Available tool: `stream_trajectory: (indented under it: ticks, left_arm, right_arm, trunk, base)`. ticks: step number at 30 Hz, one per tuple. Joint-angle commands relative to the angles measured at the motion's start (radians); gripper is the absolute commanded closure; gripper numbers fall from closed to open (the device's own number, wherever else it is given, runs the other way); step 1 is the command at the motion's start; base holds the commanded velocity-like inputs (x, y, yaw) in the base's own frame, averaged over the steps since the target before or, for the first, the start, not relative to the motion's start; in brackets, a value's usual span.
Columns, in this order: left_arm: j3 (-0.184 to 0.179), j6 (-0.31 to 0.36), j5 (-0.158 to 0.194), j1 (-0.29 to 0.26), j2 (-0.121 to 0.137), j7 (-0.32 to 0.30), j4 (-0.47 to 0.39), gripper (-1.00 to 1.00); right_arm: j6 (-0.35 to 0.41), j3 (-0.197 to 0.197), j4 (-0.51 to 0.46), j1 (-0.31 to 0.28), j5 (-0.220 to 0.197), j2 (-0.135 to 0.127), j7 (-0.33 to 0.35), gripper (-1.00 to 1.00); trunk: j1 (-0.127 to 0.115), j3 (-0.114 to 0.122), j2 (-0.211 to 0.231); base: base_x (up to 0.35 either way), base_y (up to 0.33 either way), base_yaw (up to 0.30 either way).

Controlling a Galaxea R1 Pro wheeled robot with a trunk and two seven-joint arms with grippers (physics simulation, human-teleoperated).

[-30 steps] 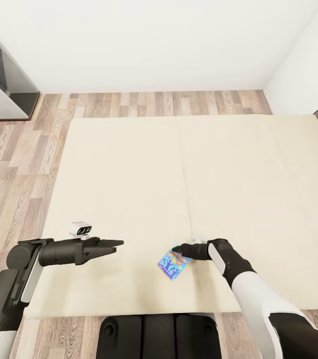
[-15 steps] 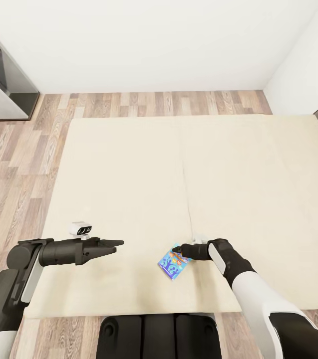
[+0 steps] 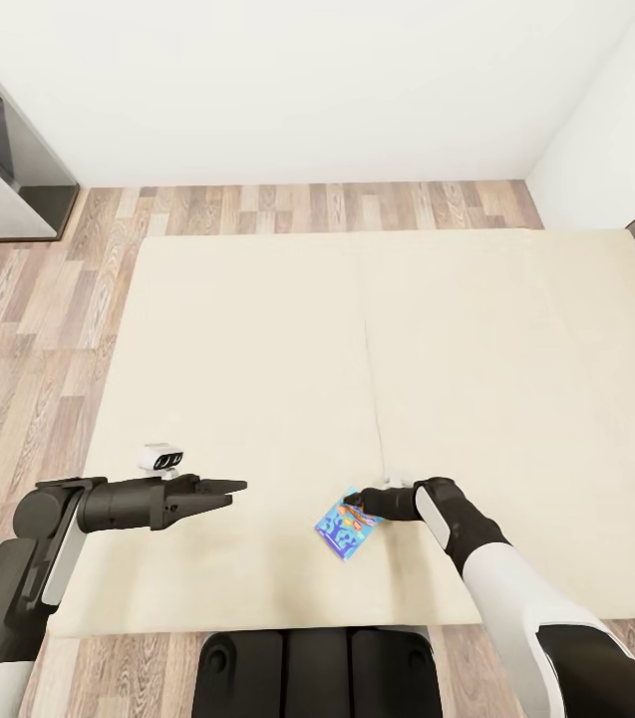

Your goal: Put all the toys in the child's room - the three board games (two on the bed and one on the table), the two jigsaw puzzles on the table, and the tennis ball on the table - inside the toy box on the table in the child's room.

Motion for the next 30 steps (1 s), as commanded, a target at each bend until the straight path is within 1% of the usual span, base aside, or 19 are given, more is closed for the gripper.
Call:
stream_trajectory:
  ticks: [1, 8, 11, 19, 25, 30]
  left_arm:
    - [0.0, 0.01, 0.0, 0.0, 0.0, -0.004, 0.0, -1.0]
    - [0.002, 0.01, 0.0, 0.0, 0.0, -0.004, 0.0, -1.0]
    - [0.013, 0.01, 0.0, 0.0, 0.0, -0.004, 0.0, -1.0]
    - [0.02, 0.01, -0.001, 0.001, -0.001, -0.004, 0.0, -1.0]
    - [0.021, 0.01, -0.001, 0.001, 0.0, -0.004, 0.0, -1.0]
    - [0.021, 0.01, 0.0, 0.001, -0.001, -0.004, 0.001, -1.0]
  right_arm:
    - [0.006, 0.0, -0.001, 0.0, -0.005, 0.0, -0.001, -1.0]
    - [0.005, 0.032, 0.002, 0.0, -0.006, -0.001, -0.001, -1.0]
    - [0.004, 0.041, 0.003, 0.0, -0.007, 0.0, 0.0, -1.0]
    - [0.004, 0.045, 0.009, 0.0, -0.008, 0.001, 0.001, -1.0]
    - [0.002, 0.046, 0.054, 0.0, -0.008, 0.003, 0.006, -1.0]
    - [0.002, 0.045, 0.063, 0.0, -0.009, 0.004, 0.012, -1.0]
  trunk:
    - [0.001, -0.001, -0.002]
    - [0.001, -0.001, -0.002]
    - [0.001, -0.001, -0.002]
    - [0.001, -0.001, -0.002]
    - [0.001, -0.001, -0.002]
    - [0.001, -0.001, -0.002]
  base:
    - [0.0, 0.0, 0.0]
    - [0.0, 0.0, 0.0]
    - [0.0, 0.0, 0.0]
    - [0.0, 0.0, 0.0]
    - [0.0, 0.0, 0.0]
    - [0.0, 0.0, 0.0]
